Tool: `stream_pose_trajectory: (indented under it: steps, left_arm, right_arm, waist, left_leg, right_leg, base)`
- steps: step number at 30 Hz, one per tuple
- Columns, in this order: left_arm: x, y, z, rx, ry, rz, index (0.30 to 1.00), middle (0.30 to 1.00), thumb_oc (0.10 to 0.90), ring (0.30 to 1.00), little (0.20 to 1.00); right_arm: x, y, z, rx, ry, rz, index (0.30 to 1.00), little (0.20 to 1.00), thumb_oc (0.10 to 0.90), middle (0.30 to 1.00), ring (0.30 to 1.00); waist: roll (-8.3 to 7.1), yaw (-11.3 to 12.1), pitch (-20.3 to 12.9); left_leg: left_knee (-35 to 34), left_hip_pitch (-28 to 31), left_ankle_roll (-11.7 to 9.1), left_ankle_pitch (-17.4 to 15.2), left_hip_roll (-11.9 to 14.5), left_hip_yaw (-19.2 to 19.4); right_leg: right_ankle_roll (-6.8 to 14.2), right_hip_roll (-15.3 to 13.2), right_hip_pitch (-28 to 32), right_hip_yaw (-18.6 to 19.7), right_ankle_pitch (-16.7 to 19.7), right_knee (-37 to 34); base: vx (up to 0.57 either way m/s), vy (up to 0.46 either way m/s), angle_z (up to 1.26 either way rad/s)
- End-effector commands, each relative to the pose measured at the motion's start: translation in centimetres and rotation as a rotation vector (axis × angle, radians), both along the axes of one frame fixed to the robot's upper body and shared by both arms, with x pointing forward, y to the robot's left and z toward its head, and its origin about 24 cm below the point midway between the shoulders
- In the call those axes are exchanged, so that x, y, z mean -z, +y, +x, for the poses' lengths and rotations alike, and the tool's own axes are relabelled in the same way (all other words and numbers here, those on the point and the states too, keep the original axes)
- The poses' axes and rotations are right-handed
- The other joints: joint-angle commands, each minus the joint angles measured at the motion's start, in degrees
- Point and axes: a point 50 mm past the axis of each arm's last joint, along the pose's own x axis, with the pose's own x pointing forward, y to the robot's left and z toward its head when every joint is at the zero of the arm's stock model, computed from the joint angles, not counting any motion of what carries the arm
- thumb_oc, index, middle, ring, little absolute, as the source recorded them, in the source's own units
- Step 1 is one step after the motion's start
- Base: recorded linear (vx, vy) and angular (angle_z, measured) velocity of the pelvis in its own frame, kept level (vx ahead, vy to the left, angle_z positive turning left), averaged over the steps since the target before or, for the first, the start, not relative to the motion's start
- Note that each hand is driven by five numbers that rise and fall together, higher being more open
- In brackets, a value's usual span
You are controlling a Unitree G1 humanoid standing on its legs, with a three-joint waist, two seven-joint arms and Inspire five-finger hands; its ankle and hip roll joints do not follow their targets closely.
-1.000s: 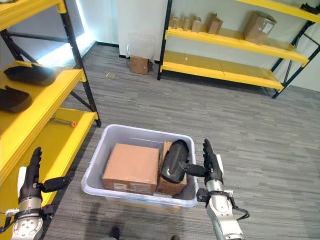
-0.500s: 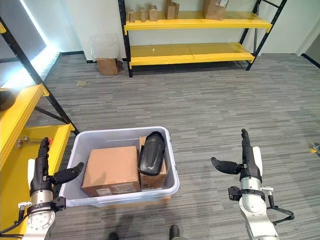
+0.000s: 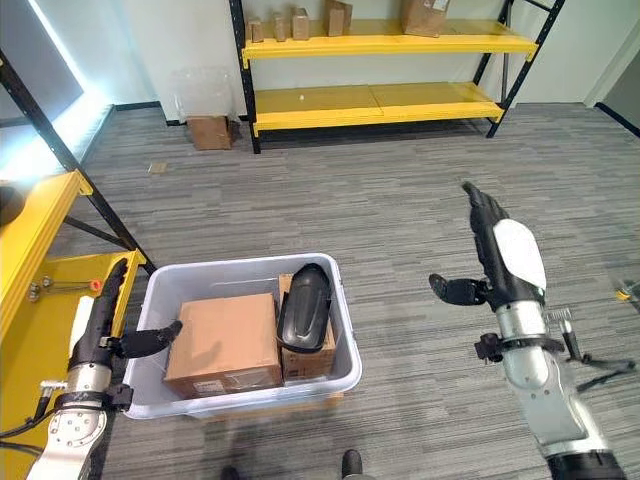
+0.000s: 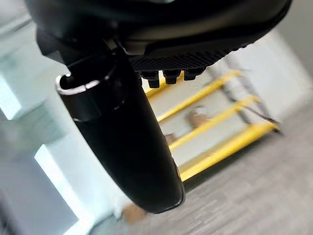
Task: Move parts from the plastic box to the shelf.
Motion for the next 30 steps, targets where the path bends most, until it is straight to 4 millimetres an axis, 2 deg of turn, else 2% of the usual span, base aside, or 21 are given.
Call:
stream_pose_trajectory:
  steps: [1, 6, 8, 13, 18, 20, 30]
  left_arm:
    - [-7.6, -0.9, 2.8, 0.179, -0.271, 0.140, 1.000, 1.000, 0.900, 1.000, 1.000]
    - [-8.8, -1.5, 3.6, 0.228, -0.294, 0.134, 1.000, 1.000, 0.900, 1.000, 1.000]
    - [-9.0, -1.5, 3.8, 0.231, -0.295, 0.134, 1.000, 1.000, 0.900, 1.000, 1.000]
    - [-9.9, -1.8, 5.1, 0.228, -0.288, 0.127, 1.000, 1.000, 0.900, 1.000, 1.000]
    - [-10.5, -1.9, 5.3, 0.205, -0.320, 0.142, 1.000, 1.000, 0.900, 1.000, 1.000]
    - [-11.0, -2.1, 5.4, 0.190, -0.364, 0.130, 1.000, 1.000, 0.900, 1.000, 1.000]
    - [-12.0, -2.8, 5.3, 0.200, -0.428, 0.128, 1.000, 1.000, 0.900, 1.000, 1.000]
  right_arm:
    - [-7.0, 3.6, 0.5, -0.214, -0.276, -0.104, 1.000, 1.000, 0.900, 1.000, 1.000]
    - [-9.6, 5.8, 1.2, -0.320, -0.297, -0.152, 1.000, 1.000, 0.900, 1.000, 1.000]
    - [-9.9, 6.1, 1.4, -0.337, -0.300, -0.159, 1.000, 1.000, 0.900, 1.000, 1.000]
    - [-10.6, 8.6, 2.4, -0.429, -0.281, -0.201, 1.000, 1.000, 0.900, 1.000, 1.000]
    - [-10.6, 9.5, 3.1, -0.442, -0.266, -0.160, 1.000, 1.000, 0.900, 1.000, 1.000]
    - [-10.3, 9.9, 3.7, -0.447, -0.262, -0.145, 1.000, 1.000, 0.900, 1.000, 1.000]
    - [-9.4, 10.6, 4.3, -0.440, -0.254, -0.134, 1.000, 1.000, 0.900, 1.000, 1.000]
  waist:
    - [-4.64, 1.3, -1.0]
    - [-3.87, 2.0, 1.0]
    - [-3.73, 2.0, 1.5]
    - [-2.60, 2.2, 5.8]
    - [-1.42, 2.2, 9.1]
    - [-0.47, 2.1, 11.3]
    - [1.85, 2.4, 15.8]
  left_leg:
    - [-0.5, 0.0, -0.6, -1.1, 1.8, 0.8]
    - [-0.5, -2.3, -0.4, -0.5, 1.9, -0.4]
    - [-0.5, -2.8, -0.4, -0.4, 1.9, -0.5]
    - [-0.4, -6.5, -0.1, 0.7, 2.0, -1.7]
    - [-0.2, -8.7, 0.0, 1.2, 1.7, -2.3]
    - [-0.2, -10.4, 0.3, 1.3, 0.9, -2.6]
    - [0.1, -14.0, 0.9, 1.2, -1.3, -3.5]
  right_leg:
    - [1.3, -4.1, 0.5, -0.5, -3.4, 2.2]
    - [1.1, -3.7, -2.6, 0.2, -4.1, 4.5]
    - [1.0, -3.7, -3.3, 0.3, -4.2, 4.8]
    - [0.8, -3.3, -8.0, 1.6, -4.7, 7.3]
    - [0.3, -3.2, -10.8, 2.2, -5.3, 9.0]
    - [0.1, -3.6, -13.0, 2.5, -5.7, 10.0]
    - [-0.1, -4.7, -17.0, 2.4, -6.9, 12.1]
  base:
    - [-0.02, -0.085, -0.02]
    - [-0.04, -0.123, 0.06]
    - [-0.11, -0.071, 0.05]
    - [-0.14, -0.073, 0.01]
    - [-0.09, -0.020, 0.03]
    - [-0.14, 0.019, 0.00]
    - [-0.03, 0.008, 0.00]
